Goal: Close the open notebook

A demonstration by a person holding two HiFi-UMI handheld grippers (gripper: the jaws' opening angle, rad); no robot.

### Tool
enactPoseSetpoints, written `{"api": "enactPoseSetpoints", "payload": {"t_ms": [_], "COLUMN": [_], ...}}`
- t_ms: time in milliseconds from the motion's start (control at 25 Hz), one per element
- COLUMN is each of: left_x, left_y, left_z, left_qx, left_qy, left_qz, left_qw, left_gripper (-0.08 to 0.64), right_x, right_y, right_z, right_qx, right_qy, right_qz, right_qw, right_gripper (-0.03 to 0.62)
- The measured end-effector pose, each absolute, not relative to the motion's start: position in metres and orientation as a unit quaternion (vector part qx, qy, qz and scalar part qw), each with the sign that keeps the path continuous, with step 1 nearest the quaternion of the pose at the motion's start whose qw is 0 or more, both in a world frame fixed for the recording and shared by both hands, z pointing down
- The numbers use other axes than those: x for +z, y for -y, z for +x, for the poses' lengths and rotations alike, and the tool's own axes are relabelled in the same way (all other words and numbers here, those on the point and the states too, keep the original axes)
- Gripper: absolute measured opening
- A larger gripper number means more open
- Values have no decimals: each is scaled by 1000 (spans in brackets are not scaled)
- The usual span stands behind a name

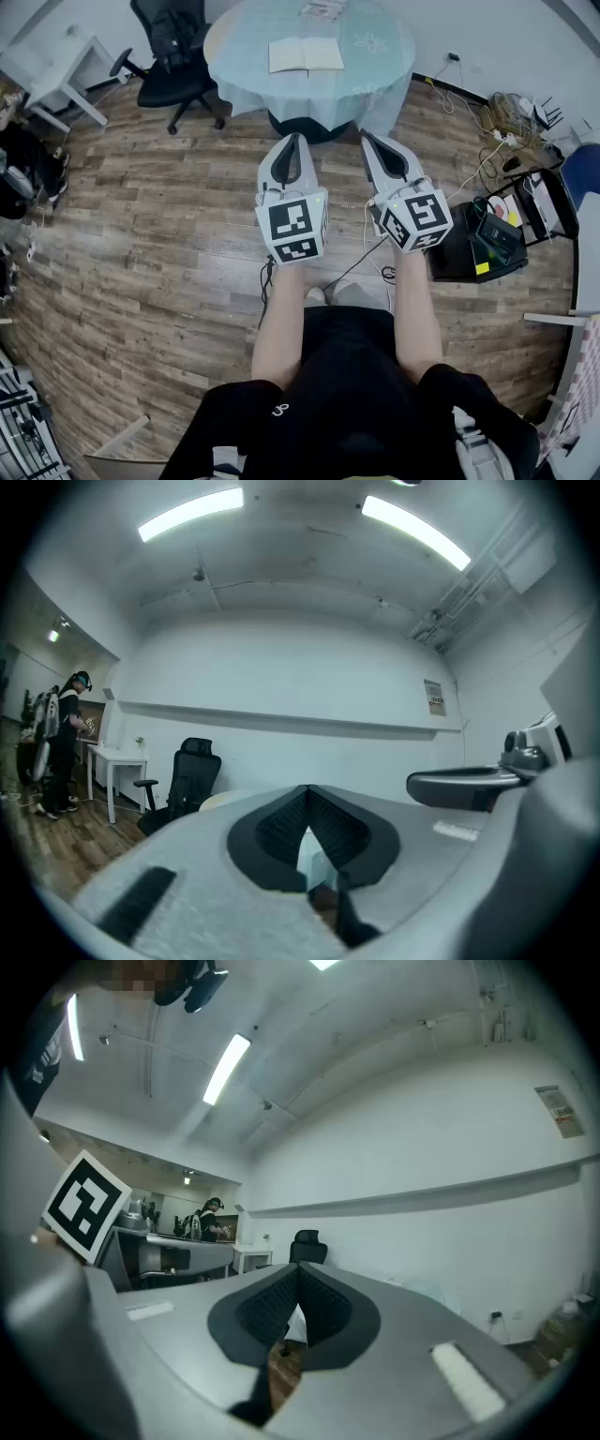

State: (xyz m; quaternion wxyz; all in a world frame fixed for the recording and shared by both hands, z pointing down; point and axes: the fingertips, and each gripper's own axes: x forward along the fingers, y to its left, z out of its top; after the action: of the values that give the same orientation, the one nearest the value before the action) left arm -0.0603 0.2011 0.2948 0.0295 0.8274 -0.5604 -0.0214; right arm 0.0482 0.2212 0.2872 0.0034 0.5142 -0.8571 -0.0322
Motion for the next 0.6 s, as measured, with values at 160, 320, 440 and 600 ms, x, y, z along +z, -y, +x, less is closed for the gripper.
{"api": "enactPoseSetpoints", "payload": {"t_ms": [160,320,440,600], "left_x": [293,290,288,283], "left_y": [-203,-206,-208,-208], "left_z": [-67,-76,-83,-96], "left_qx": [-22,-22,-25,-31], "left_qy": [558,557,559,563], "left_qz": [829,830,828,825], "left_qw": [26,28,31,31], "left_gripper": [-6,-6,-6,-6], "right_x": [285,279,273,265], "right_y": [-222,-226,-227,-222], "right_z": [39,32,32,32], "right_qx": [-32,-30,-34,-33], "right_qy": [859,858,857,853], "right_qz": [512,512,513,521], "right_qw": [-1,-17,-18,-28], "right_gripper": [8,9,9,9]}}
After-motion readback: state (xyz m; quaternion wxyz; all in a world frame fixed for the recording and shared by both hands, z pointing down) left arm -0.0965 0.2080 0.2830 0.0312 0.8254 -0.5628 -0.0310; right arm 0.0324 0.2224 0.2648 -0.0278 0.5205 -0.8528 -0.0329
